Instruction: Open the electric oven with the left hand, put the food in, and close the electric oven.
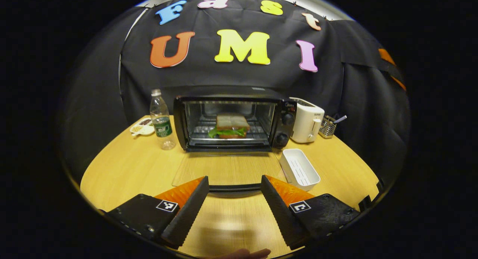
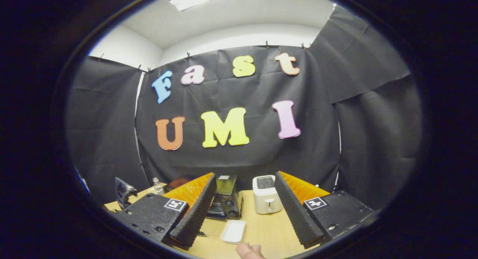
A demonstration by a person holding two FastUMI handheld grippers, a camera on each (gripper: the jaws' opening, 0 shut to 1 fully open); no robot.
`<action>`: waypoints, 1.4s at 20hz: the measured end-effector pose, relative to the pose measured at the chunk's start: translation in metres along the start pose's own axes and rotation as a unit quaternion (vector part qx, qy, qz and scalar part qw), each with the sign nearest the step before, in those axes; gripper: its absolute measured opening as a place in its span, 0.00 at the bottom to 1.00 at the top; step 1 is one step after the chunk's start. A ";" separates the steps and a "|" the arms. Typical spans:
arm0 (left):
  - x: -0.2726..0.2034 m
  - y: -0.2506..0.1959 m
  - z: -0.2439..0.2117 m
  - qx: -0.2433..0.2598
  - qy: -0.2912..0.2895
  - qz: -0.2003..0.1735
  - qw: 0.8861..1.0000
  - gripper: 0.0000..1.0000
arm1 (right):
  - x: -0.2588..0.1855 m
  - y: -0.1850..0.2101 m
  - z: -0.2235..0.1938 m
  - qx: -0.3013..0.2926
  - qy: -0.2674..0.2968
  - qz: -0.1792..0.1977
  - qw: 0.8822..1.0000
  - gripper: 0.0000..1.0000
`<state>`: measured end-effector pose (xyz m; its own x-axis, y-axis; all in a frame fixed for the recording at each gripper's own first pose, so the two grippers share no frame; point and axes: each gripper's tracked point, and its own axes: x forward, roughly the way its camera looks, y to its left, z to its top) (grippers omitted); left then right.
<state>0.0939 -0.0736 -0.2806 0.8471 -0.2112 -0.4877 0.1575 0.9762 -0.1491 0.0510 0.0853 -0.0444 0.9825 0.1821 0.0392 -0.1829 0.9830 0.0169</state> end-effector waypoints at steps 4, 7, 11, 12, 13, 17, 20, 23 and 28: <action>0.026 -0.010 -0.046 0.006 0.063 0.000 0.998 0.93 | -0.009 -0.020 -0.001 -0.004 -0.011 -0.014 1.000 0.88; 0.041 -0.016 -0.065 -0.001 0.094 -0.002 0.996 0.93 | -0.009 -0.037 -0.010 -0.002 -0.005 -0.027 1.000 0.88; 0.055 -0.018 -0.076 -0.001 0.134 0.007 0.991 0.92 | -0.004 -0.054 -0.030 0.021 0.009 -0.012 1.000 0.99; 0.058 -0.018 -0.071 0.002 0.125 0.008 0.992 0.92 | -0.002 -0.060 -0.033 0.019 0.012 -0.017 1.000 0.99; 0.057 -0.017 -0.071 0.003 0.133 0.011 0.991 0.91 | 0.000 -0.066 -0.033 0.018 0.015 -0.021 0.999 0.99; 0.056 -0.017 -0.073 0.001 0.136 0.011 0.991 0.91 | 0.003 -0.068 -0.037 0.025 0.021 -0.012 0.999 0.99; 0.055 -0.018 -0.072 -0.006 0.140 0.002 0.990 0.91 | 0.004 -0.071 -0.041 0.023 0.027 -0.010 0.999 0.99; 0.052 -0.013 -0.064 -0.029 0.135 0.001 0.990 0.91 | 0.004 -0.081 -0.037 0.020 0.024 -0.025 0.999 0.99; 0.049 -0.002 -0.043 -0.029 0.103 0.003 0.994 0.90 | 0.001 -0.075 -0.044 0.024 0.035 -0.017 0.999 1.00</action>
<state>0.1133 -0.0885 -0.3417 0.7249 -0.2166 -0.6539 0.1176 0.9743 -0.1924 0.0671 0.0129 -0.0894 0.9878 0.1521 -0.0328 -0.1498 0.9865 0.0657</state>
